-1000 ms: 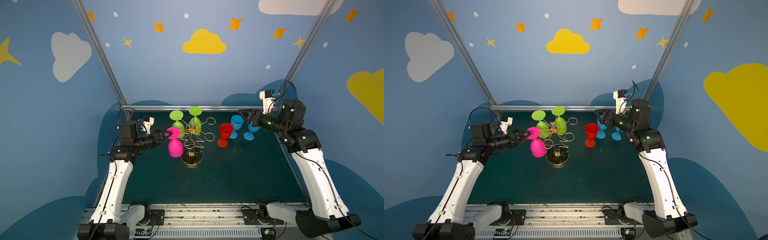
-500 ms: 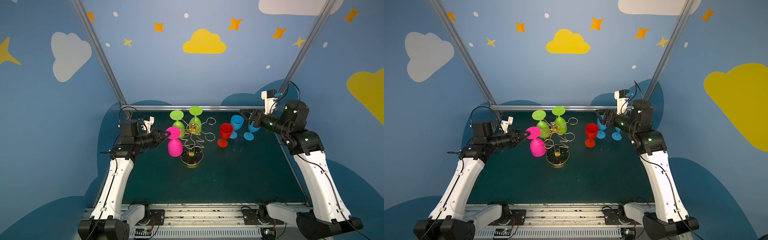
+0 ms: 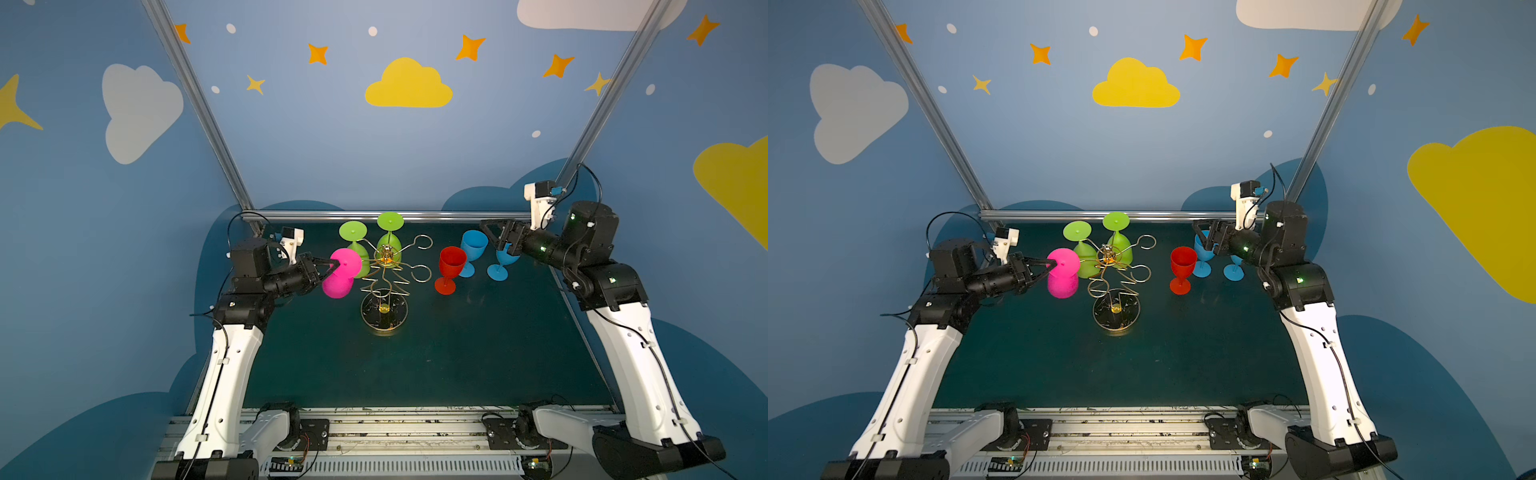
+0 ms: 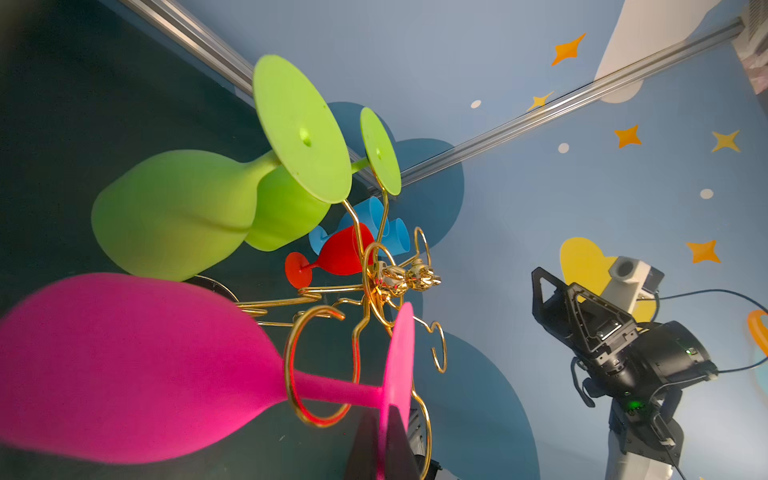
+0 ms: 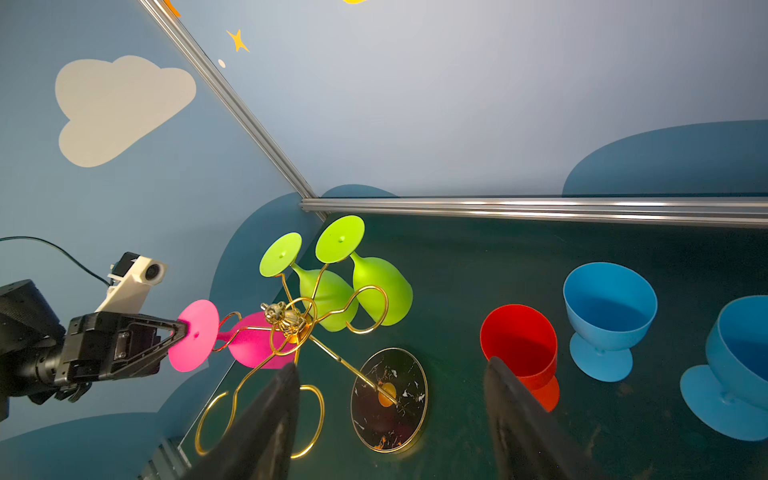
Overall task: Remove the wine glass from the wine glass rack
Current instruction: 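Raise the right gripper away while the left gripper reaches to the magenta glass foot, then close the left gripper on the magenta glass foot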
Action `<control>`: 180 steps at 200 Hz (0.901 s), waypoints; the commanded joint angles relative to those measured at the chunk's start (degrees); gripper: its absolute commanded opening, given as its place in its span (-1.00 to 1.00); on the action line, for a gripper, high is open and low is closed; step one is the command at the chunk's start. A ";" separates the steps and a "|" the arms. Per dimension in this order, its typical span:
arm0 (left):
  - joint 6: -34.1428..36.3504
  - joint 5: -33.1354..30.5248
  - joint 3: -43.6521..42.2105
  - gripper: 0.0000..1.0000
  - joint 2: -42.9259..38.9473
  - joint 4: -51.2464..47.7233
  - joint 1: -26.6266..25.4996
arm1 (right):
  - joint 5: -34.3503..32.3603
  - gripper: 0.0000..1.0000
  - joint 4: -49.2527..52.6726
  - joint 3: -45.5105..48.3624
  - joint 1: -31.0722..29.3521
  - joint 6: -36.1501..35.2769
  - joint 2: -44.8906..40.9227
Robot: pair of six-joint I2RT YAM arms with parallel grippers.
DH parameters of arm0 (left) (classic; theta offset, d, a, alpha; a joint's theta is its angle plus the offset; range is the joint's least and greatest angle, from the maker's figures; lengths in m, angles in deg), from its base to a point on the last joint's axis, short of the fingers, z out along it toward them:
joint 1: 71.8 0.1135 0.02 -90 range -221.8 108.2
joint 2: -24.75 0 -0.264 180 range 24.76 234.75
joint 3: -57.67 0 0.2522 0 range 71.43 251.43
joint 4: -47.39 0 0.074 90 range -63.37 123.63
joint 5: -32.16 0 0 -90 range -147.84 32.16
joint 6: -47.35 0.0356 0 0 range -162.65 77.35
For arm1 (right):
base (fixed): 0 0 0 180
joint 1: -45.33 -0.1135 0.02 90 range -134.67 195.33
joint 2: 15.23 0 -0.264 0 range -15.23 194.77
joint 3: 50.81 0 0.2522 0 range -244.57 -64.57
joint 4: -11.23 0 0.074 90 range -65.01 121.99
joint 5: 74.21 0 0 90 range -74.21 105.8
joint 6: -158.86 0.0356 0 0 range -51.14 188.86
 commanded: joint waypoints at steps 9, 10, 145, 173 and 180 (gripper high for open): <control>-2.59 2.08 1.02 -0.94 -0.95 3.35 0.65 | 1.08 0.39 -1.54 0.70 0.55 0.67 -1.78; -2.68 2.14 1.00 -0.94 -1.01 3.41 0.65 | 1.09 0.39 -1.53 0.70 0.55 0.63 -1.80; -2.59 2.53 4.15 -0.94 3.00 5.53 -1.83 | 2.30 0.45 -2.19 1.71 1.94 1.79 -3.41; -0.90 0.73 5.69 -0.94 4.45 4.12 -3.59 | 2.34 0.47 -2.32 1.73 2.12 1.83 -3.58; -0.71 0.42 5.92 -0.94 4.87 4.02 -3.94 | 2.27 0.48 -2.24 1.71 2.14 1.80 -3.66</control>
